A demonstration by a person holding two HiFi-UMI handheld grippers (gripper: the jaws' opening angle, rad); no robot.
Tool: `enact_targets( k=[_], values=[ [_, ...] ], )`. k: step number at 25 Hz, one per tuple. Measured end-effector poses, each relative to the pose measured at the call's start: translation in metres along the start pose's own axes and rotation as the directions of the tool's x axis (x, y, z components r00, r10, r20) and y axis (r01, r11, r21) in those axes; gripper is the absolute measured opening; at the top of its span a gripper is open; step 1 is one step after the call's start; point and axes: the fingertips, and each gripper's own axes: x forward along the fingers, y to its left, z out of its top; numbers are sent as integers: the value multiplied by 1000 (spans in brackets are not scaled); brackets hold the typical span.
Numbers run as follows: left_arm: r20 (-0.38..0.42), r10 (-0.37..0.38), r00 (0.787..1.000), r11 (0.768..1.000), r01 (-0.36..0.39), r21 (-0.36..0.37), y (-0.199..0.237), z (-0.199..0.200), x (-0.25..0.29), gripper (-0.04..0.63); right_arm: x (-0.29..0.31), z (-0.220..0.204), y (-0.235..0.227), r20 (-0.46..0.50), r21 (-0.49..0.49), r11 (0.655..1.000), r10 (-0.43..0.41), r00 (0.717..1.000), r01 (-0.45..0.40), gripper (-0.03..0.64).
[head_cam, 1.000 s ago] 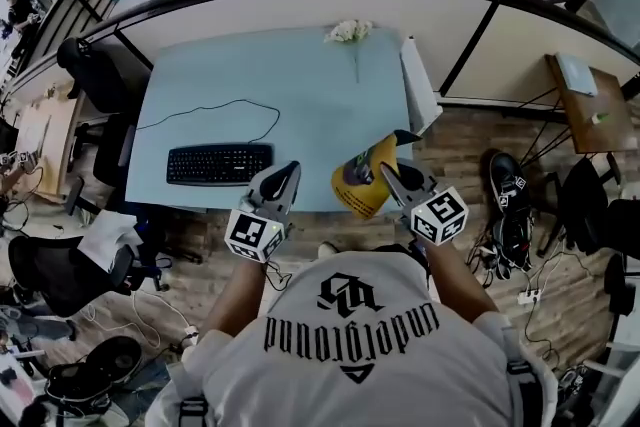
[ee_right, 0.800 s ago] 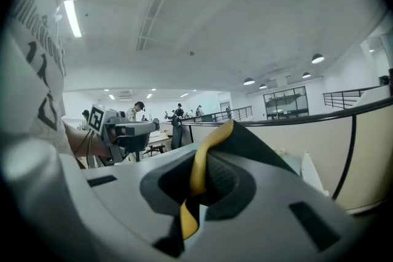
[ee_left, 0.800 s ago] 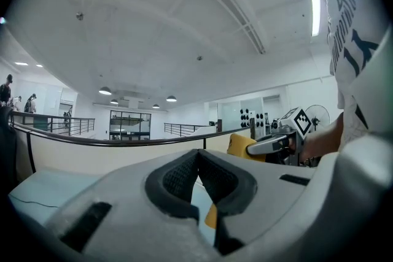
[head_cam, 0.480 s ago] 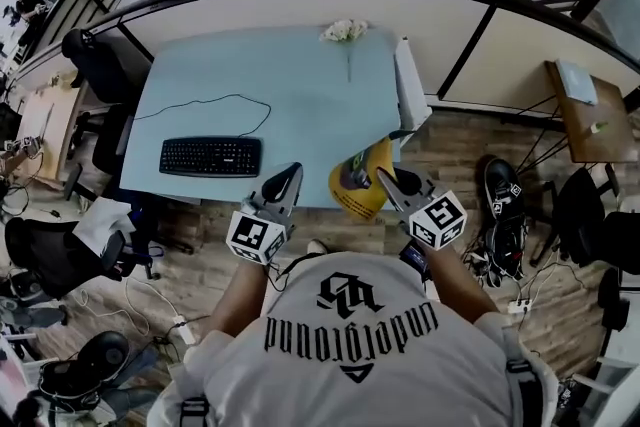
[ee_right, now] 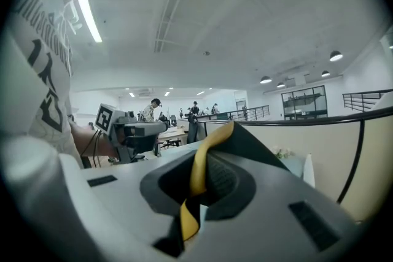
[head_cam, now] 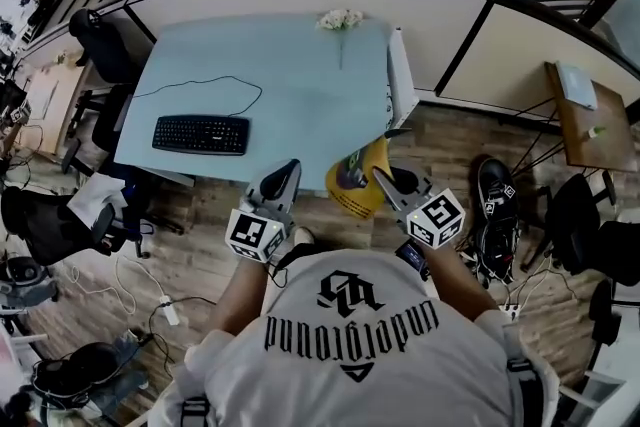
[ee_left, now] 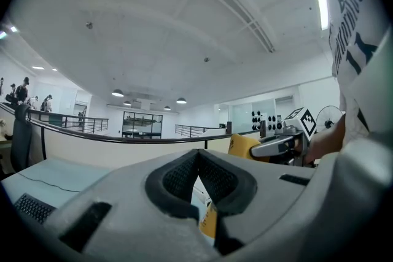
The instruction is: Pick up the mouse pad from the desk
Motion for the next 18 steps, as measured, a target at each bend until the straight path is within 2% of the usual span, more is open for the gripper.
enact_targets(
  k=[5, 18],
  values=[
    [-5, 17, 1000, 1000, -17, 0, -32, -3, -10, 8, -31, -9, 8, -3, 4, 1000, 15, 1000, -15, 23],
    [5, 67, 998, 998, -67, -9, -81, -6, -40, 8, -78, -17, 40, 5, -36, 997, 72, 997, -71, 23]
  ],
)
